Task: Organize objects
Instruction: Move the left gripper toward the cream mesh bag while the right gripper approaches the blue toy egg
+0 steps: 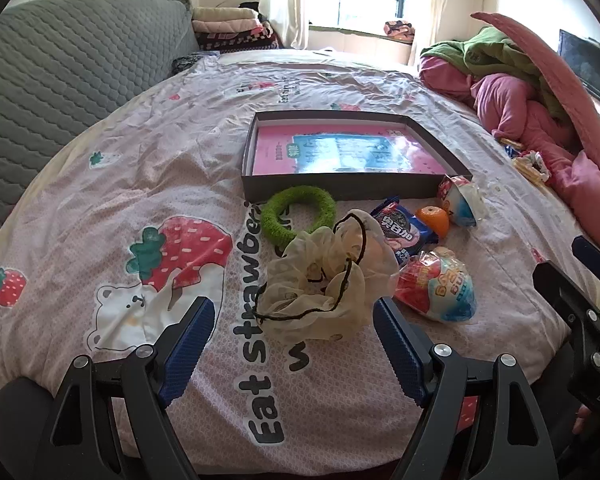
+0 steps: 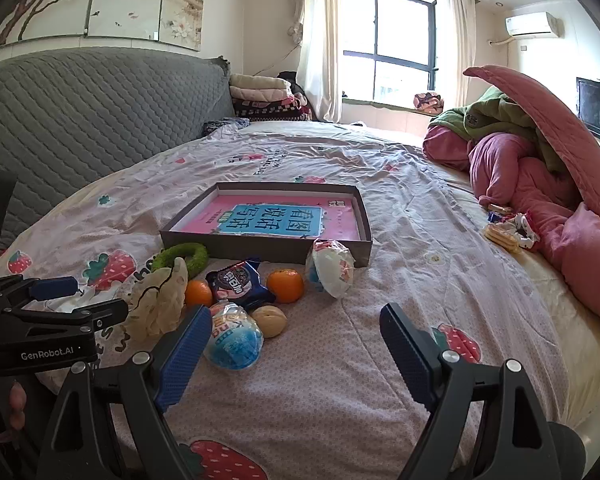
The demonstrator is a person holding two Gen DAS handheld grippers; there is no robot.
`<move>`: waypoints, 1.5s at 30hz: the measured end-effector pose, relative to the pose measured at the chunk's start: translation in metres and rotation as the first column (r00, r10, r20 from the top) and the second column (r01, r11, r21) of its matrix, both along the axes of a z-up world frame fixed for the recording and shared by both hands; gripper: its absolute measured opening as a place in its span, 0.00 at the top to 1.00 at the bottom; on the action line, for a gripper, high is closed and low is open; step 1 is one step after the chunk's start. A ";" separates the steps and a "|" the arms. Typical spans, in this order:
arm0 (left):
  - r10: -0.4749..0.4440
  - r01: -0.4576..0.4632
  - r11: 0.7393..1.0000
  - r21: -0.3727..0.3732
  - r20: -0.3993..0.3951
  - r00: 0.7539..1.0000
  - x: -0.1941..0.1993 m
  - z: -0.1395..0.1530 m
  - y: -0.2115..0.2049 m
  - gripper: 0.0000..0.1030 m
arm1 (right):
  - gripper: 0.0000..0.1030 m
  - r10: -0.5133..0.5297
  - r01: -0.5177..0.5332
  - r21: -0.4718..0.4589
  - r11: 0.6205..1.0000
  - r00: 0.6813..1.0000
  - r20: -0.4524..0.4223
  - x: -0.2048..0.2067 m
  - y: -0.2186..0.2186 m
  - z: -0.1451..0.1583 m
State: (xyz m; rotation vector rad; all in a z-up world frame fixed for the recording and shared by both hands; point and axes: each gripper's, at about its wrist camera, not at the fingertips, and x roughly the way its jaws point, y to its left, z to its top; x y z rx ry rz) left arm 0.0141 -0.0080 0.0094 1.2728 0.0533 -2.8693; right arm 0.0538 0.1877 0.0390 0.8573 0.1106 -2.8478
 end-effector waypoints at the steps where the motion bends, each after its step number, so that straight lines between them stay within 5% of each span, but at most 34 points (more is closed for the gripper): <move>1: 0.000 0.000 1.000 0.001 0.001 1.000 0.000 0.000 0.000 0.20 | 0.17 0.002 -0.002 0.001 1.000 1.000 0.001 0.000 -0.001 0.000; 28: -0.038 0.037 0.999 0.012 0.076 0.996 -0.001 -0.022 -0.005 0.20 | 0.17 0.063 -0.062 -0.006 0.998 0.993 0.096 -0.007 -0.015 -0.023; 45: -0.083 0.080 0.996 0.051 0.058 0.995 -0.013 -0.037 -0.005 0.20 | 0.17 0.124 -0.125 0.000 0.992 0.983 0.134 -0.020 -0.029 -0.052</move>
